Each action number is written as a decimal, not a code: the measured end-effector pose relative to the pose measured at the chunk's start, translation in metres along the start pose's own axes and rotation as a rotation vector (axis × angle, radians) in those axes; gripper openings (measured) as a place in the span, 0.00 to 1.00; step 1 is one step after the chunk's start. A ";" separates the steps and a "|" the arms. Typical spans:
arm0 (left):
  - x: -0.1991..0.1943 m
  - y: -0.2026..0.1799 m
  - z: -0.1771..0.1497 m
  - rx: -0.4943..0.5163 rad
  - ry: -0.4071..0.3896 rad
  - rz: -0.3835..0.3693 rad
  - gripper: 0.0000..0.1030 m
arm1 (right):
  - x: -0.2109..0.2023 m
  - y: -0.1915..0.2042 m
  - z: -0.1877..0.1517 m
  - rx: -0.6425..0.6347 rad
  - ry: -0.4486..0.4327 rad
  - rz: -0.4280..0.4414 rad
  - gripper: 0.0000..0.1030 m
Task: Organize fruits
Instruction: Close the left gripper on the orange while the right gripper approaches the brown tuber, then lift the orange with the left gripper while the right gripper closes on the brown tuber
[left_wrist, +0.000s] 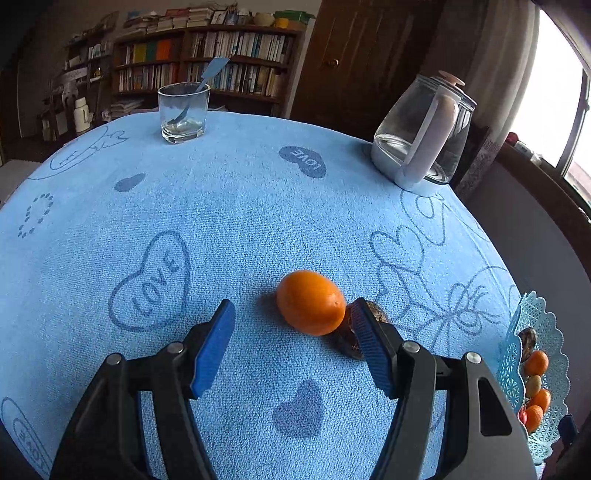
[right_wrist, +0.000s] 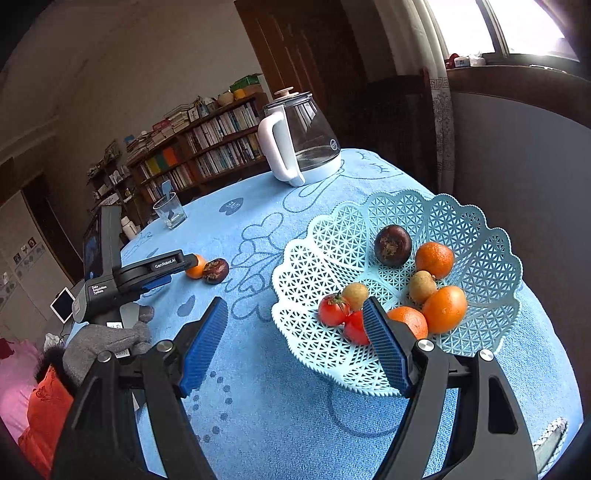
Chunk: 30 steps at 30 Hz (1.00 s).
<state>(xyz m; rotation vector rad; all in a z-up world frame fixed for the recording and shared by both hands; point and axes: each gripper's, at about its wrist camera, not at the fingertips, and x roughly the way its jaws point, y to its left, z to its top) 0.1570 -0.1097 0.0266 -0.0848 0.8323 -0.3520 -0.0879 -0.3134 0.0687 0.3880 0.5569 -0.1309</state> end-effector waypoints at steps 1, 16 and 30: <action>0.003 -0.001 0.001 0.011 0.002 0.000 0.63 | -0.001 0.000 0.000 0.001 -0.002 0.000 0.75; 0.017 0.010 0.006 -0.011 0.023 -0.125 0.43 | 0.003 0.013 -0.006 -0.048 0.002 -0.003 0.75; -0.017 0.042 0.014 -0.110 -0.078 -0.088 0.43 | 0.018 0.057 0.004 -0.161 -0.012 0.009 0.75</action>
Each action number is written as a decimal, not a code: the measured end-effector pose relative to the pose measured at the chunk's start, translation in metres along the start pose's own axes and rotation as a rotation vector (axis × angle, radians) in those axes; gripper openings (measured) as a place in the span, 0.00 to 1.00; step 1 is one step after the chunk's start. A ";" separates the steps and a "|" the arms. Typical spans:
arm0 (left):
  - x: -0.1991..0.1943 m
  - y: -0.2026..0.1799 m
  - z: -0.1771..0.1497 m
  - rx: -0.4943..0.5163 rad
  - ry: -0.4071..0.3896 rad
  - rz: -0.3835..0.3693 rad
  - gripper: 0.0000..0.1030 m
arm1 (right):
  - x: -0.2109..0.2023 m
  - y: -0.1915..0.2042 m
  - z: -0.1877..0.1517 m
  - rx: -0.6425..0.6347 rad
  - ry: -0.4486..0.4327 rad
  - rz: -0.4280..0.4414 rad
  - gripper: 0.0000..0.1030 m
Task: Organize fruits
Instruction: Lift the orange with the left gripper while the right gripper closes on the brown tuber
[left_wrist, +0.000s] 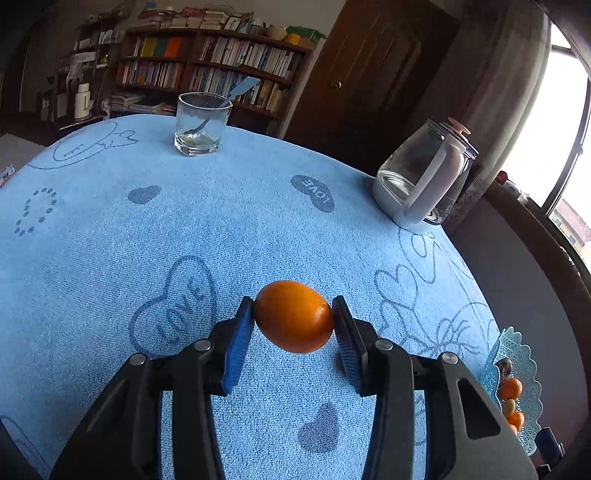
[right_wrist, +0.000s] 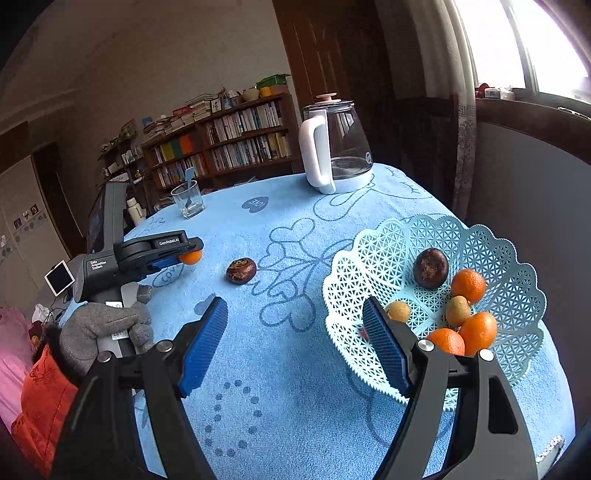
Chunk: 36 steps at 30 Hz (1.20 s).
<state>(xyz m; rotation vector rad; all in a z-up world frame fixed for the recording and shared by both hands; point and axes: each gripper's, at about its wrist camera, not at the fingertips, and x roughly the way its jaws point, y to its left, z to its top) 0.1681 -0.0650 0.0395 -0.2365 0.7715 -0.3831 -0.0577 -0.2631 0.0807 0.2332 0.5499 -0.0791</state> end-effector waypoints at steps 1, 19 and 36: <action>-0.001 0.002 0.001 -0.004 -0.007 0.011 0.43 | 0.004 0.005 0.004 -0.012 0.003 0.005 0.75; -0.006 0.034 0.007 -0.087 -0.049 0.111 0.43 | 0.150 0.070 0.027 -0.141 0.260 0.034 0.68; -0.005 0.045 0.009 -0.142 -0.041 0.094 0.43 | 0.206 0.062 0.035 -0.081 0.331 -0.021 0.53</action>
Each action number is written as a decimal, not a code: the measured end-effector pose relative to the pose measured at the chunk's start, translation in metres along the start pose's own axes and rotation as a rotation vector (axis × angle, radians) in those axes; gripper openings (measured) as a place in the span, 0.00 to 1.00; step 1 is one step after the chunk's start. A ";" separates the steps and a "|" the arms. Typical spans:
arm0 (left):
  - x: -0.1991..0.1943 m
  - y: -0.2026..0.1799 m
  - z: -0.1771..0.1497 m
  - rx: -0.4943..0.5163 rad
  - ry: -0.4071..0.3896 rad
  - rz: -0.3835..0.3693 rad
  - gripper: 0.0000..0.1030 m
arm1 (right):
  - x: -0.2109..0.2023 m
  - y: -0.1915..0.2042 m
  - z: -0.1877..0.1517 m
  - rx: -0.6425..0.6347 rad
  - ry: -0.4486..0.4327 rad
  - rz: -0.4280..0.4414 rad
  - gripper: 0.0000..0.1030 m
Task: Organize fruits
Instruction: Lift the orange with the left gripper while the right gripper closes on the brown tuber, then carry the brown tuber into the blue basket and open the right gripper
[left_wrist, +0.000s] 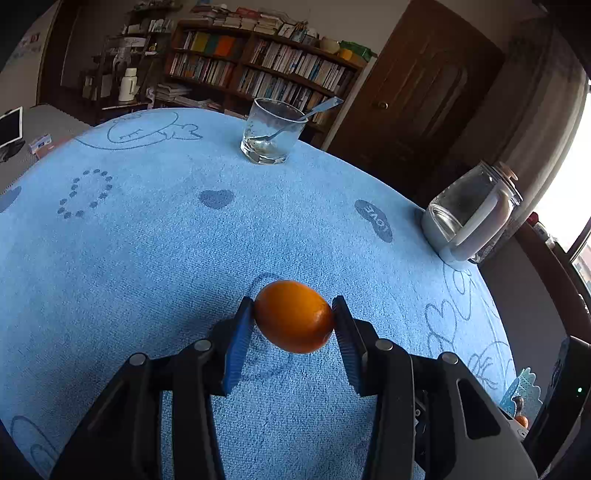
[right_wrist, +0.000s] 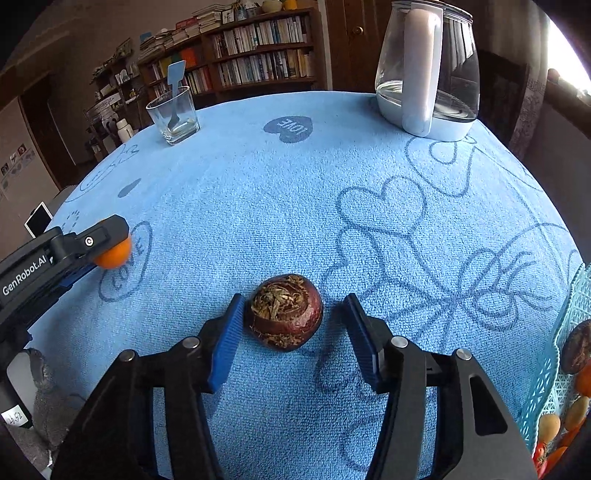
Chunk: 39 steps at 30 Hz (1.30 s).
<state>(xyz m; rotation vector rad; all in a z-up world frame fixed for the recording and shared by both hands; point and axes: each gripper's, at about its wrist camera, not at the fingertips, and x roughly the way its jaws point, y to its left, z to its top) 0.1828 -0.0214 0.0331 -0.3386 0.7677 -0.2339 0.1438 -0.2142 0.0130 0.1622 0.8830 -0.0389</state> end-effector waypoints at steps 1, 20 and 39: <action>0.000 0.000 0.000 0.000 0.000 -0.001 0.43 | 0.000 0.001 0.000 -0.002 0.000 0.001 0.51; -0.001 -0.016 -0.007 0.035 0.005 -0.032 0.43 | -0.051 -0.001 -0.010 0.036 -0.065 0.042 0.42; -0.008 -0.037 -0.014 0.100 0.005 -0.082 0.43 | -0.129 -0.083 -0.025 0.196 -0.183 -0.055 0.42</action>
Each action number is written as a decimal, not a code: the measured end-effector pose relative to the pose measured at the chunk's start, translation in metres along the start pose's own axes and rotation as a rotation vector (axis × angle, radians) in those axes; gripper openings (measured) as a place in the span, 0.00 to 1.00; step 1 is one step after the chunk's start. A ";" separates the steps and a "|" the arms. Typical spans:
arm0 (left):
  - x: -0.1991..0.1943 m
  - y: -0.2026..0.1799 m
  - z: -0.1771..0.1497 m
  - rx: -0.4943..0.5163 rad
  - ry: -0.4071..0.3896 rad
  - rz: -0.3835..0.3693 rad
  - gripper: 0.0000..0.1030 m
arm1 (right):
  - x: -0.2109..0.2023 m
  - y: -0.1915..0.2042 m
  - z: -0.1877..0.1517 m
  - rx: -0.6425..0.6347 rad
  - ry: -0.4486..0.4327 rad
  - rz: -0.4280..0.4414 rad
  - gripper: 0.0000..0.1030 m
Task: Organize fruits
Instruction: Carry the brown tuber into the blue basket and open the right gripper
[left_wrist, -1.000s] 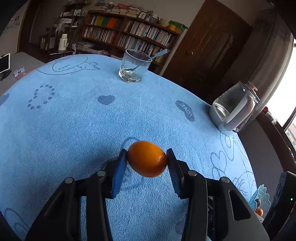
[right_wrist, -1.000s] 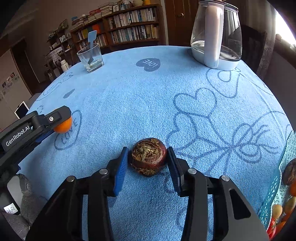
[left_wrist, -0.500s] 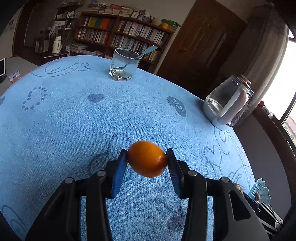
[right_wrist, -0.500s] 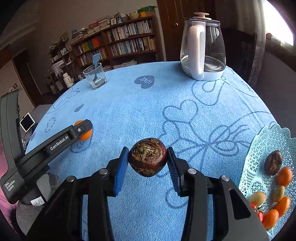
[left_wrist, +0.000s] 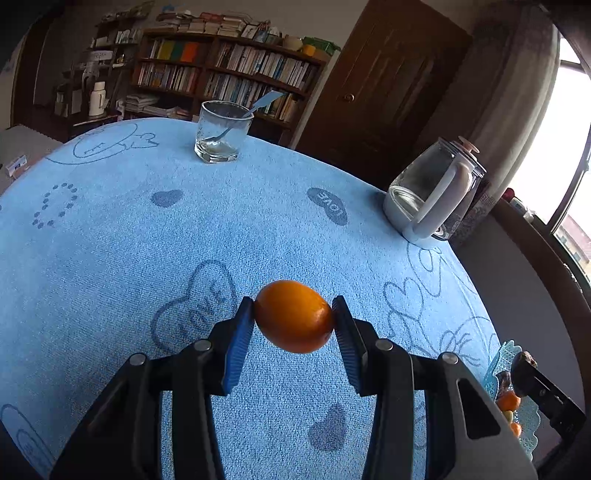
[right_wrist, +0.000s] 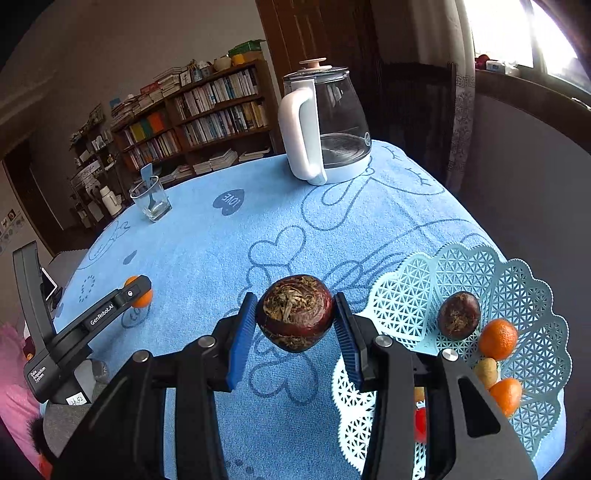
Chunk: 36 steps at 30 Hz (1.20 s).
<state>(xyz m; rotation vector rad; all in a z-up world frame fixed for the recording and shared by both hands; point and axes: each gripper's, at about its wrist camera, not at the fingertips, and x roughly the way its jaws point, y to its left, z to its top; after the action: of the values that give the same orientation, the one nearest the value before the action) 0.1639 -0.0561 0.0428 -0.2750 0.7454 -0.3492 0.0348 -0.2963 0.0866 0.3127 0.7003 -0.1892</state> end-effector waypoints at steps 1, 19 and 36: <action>0.000 -0.002 -0.001 0.006 0.001 -0.004 0.43 | -0.002 -0.006 0.000 0.011 -0.003 -0.009 0.42; -0.002 -0.018 -0.008 0.053 0.005 -0.018 0.43 | -0.024 -0.081 -0.030 0.153 0.010 -0.123 0.42; -0.001 -0.024 -0.010 0.072 0.007 -0.022 0.43 | -0.010 -0.094 -0.044 0.186 0.065 -0.158 0.42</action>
<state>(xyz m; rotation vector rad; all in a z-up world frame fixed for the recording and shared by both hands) 0.1516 -0.0787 0.0451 -0.2143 0.7352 -0.3976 -0.0247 -0.3683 0.0406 0.4427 0.7741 -0.3972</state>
